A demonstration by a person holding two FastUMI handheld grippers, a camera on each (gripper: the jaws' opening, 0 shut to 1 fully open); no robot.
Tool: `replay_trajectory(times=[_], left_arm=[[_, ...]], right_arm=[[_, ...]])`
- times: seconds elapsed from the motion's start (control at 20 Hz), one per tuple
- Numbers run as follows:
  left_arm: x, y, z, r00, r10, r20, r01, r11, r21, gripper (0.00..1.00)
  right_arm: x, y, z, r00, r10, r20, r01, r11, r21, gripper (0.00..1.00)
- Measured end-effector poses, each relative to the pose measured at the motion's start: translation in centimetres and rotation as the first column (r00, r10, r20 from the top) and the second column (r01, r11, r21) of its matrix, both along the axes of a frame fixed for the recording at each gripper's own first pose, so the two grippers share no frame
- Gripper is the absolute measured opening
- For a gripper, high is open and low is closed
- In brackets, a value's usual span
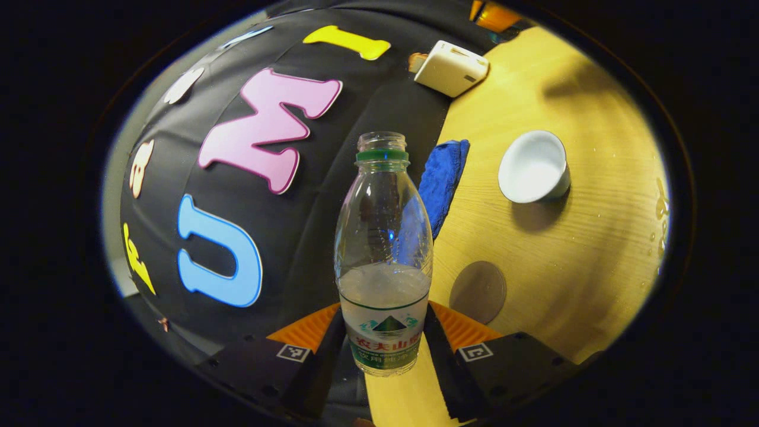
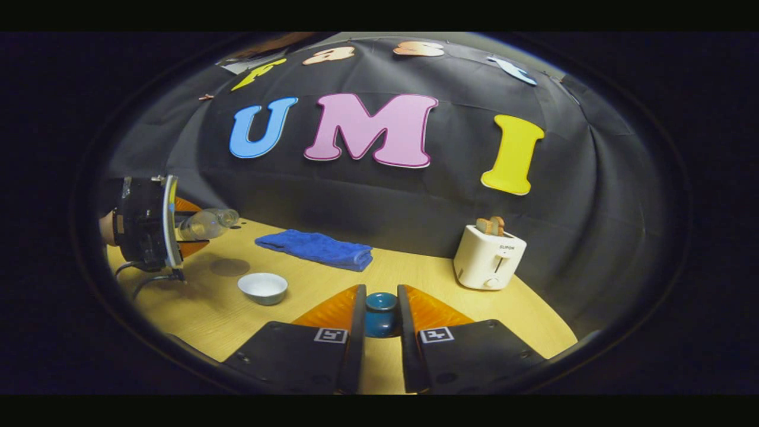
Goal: Open the teacup lid with one hand, grasp the water bottle and pour water into the teacup with the other hand; after pouring, place the water bottle on the coaster and then close the teacup lid.
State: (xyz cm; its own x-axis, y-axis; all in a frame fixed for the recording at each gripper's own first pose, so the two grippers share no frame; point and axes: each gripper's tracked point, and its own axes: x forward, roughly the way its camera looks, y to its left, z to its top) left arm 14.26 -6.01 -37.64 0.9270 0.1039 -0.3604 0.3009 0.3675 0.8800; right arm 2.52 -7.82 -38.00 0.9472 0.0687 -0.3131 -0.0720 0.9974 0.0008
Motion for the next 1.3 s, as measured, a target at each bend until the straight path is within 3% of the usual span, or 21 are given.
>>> replay_trajectory(times=[0.1, 0.15, 0.2, 0.55, 0.85, 0.9, 1.0, 1.05, 1.15, 1.2, 1.25, 1.3], left_arm=[[0.6, -0.3, 0.0, 1.0, -0.015, 0.008, 0.015, 0.998, 0.063, 0.75], [0.7, -0.3, -0.2, 1.0, -0.026, 0.008, 0.025, 0.995, 0.092, 0.76], [0.9, -0.3, -0.3, 0.999, -0.04, 0.01, 0.039, 0.992, 0.12, 0.75], [2.1, 0.2, 0.1, 0.996, -0.089, 0.03, 0.077, 0.956, 0.283, 0.75], [2.7, 0.1, 0.2, 0.991, -0.133, 0.035, 0.112, 0.93, 0.35, 0.76], [2.7, 0.3, 0.3, 0.99, -0.137, 0.035, 0.116, 0.926, 0.36, 0.75], [2.8, 0.3, 0.2, 0.988, -0.149, 0.036, 0.123, 0.915, 0.384, 0.76], [3.0, 0.1, 0.2, 0.987, -0.156, 0.037, 0.129, 0.91, 0.395, 0.75], [3.2, -0.1, 0.0, 0.984, -0.172, 0.041, 0.14, 0.9, 0.413, 0.76], [3.3, -0.1, 0.0, 0.983, -0.18, 0.043, 0.145, 0.895, 0.421, 0.75], [3.4, -0.1, -0.2, 0.982, -0.185, 0.041, 0.15, 0.89, 0.43, 0.75], [3.4, -0.1, -0.2, 0.981, -0.189, 0.039, 0.153, 0.886, 0.438, 0.76]], right_arm=[[0.0, -0.5, -0.1, 1.0, -0.002, -0.001, 0.002, 1.0, -0.001, 0.29], [0.0, -0.7, 0.0, 1.0, -0.005, 0.002, 0.005, 1.0, 0.001, 0.24], [-0.1, -0.9, 0.1, 1.0, -0.007, 0.004, 0.007, 1.0, 0.002, 0.29], [-0.4, -1.3, -0.6, 1.0, -0.006, -0.003, 0.006, 1.0, -0.017, 0.29], [-0.6, -1.2, -0.3, 1.0, -0.009, 0.005, 0.009, 1.0, -0.023, 0.29], [-0.7, -1.3, -0.4, 1.0, -0.01, 0.005, 0.01, 1.0, -0.024, 0.24], [-0.8, -1.5, -0.4, 1.0, -0.015, 0.003, 0.015, 1.0, -0.024, 0.29], [-0.7, -1.5, -0.3, 1.0, -0.017, 0.006, 0.017, 1.0, -0.024, 0.24], [-0.8, -1.7, -0.3, 1.0, -0.02, 0.007, 0.02, 1.0, -0.024, 0.29], [-0.7, -1.6, -0.3, 1.0, -0.022, 0.007, 0.022, 0.999, -0.025, 0.24], [-0.7, -1.7, -0.2, 1.0, -0.023, 0.008, 0.023, 0.999, -0.024, 0.34], [-0.8, -1.7, -0.3, 1.0, -0.024, 0.008, 0.024, 0.999, -0.023, 0.29]])
